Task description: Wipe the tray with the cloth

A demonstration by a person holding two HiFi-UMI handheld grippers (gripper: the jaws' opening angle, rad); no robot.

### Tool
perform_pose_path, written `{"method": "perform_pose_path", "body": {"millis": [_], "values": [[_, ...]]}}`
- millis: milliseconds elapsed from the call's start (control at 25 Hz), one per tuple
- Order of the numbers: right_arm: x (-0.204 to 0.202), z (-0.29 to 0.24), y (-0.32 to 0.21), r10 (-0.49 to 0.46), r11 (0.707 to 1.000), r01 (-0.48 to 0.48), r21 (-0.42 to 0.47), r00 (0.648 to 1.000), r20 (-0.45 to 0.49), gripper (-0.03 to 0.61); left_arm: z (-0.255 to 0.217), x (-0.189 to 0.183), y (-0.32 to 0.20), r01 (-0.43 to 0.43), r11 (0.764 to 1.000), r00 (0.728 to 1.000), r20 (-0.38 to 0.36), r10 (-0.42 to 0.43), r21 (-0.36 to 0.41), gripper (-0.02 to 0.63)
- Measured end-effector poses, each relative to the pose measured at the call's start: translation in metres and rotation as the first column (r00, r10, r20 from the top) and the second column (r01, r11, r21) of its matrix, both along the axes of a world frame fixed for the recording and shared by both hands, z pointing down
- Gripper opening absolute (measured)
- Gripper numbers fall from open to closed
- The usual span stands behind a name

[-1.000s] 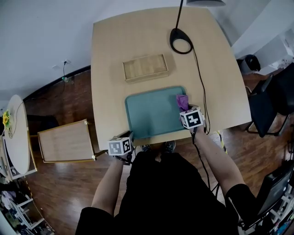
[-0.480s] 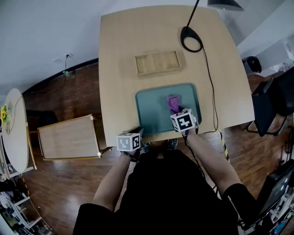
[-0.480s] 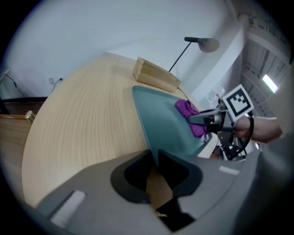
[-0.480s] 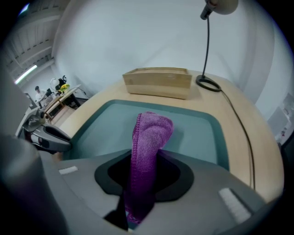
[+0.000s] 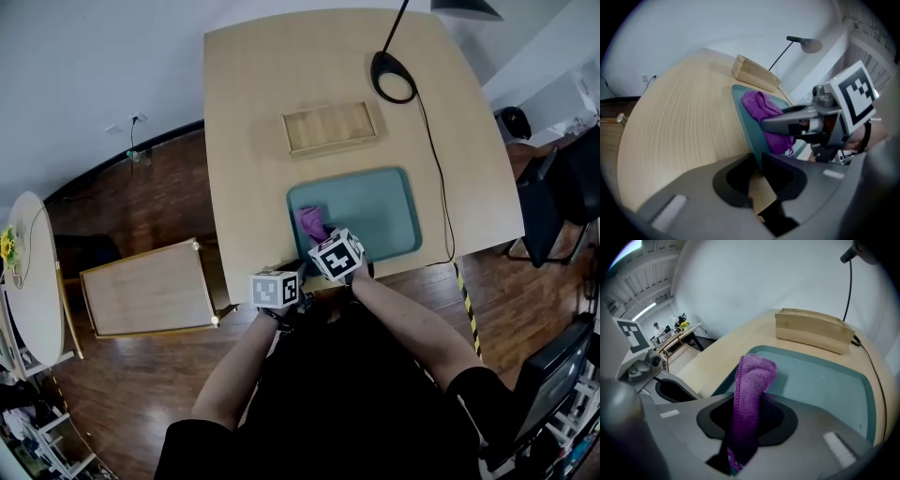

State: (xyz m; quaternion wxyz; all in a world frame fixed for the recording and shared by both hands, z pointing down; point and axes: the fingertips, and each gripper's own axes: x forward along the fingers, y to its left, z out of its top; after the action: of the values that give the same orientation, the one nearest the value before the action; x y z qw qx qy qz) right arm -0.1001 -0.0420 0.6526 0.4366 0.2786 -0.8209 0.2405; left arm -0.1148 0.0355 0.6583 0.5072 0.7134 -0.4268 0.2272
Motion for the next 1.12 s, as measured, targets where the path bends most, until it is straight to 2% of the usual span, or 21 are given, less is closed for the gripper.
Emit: {"method": "perform_pose_path", "body": {"millis": [160, 320, 440, 560, 720, 840, 920, 1120], "values": [[-0.028, 0.005, 0.019, -0.035, 0.998, 0.037, -0.042, 0.998, 0.047, 0.11, 0.0, -0.001, 0.0, -0.019, 1.0, 1.0, -0.021, 0.019, -0.007, 0.083], [-0.018, 0.004, 0.024, -0.03, 0.998, 0.033, -0.054, 0.997, 0.07, 0.11, 0.001, -0.003, 0.001, -0.019, 1.0, 0.999, -0.03, 0.019, -0.009, 0.081], [0.02, -0.002, 0.012, 0.022, 1.0, -0.021, -0.01, 0.998, 0.055, 0.11, 0.003, -0.004, 0.002, -0.019, 1.0, 1.0, -0.013, 0.018, -0.008, 0.083], [0.081, -0.008, -0.008, 0.12, 0.992, -0.121, 0.026, 0.992, 0.032, 0.11, 0.002, -0.005, 0.002, -0.025, 1.0, 1.0, 0.0, 0.025, -0.017, 0.083], [0.181, -0.004, -0.037, 0.272, 0.962, -0.27, 0.048, 0.962, -0.026, 0.11, -0.004, -0.005, -0.002, -0.004, 1.0, 1.0, -0.022, 0.004, -0.007, 0.115], [0.235, 0.007, -0.047, 0.336, 0.942, -0.335, 0.03, 0.939, -0.068, 0.11, -0.012, -0.005, -0.006, 0.038, 0.999, 0.999, -0.036, -0.037, 0.015, 0.145], [0.256, 0.014, -0.048, 0.347, 0.938, -0.347, 0.021, 0.933, -0.096, 0.11, -0.017, -0.007, -0.009, 0.056, 0.998, 0.998, -0.035, -0.055, 0.02, 0.15], [0.253, 0.013, -0.049, 0.307, 0.951, -0.301, 0.072, 0.947, -0.095, 0.107, -0.018, -0.031, -0.027, 0.119, 0.992, 0.993, -0.012, -0.118, 0.032, 0.15]]}}
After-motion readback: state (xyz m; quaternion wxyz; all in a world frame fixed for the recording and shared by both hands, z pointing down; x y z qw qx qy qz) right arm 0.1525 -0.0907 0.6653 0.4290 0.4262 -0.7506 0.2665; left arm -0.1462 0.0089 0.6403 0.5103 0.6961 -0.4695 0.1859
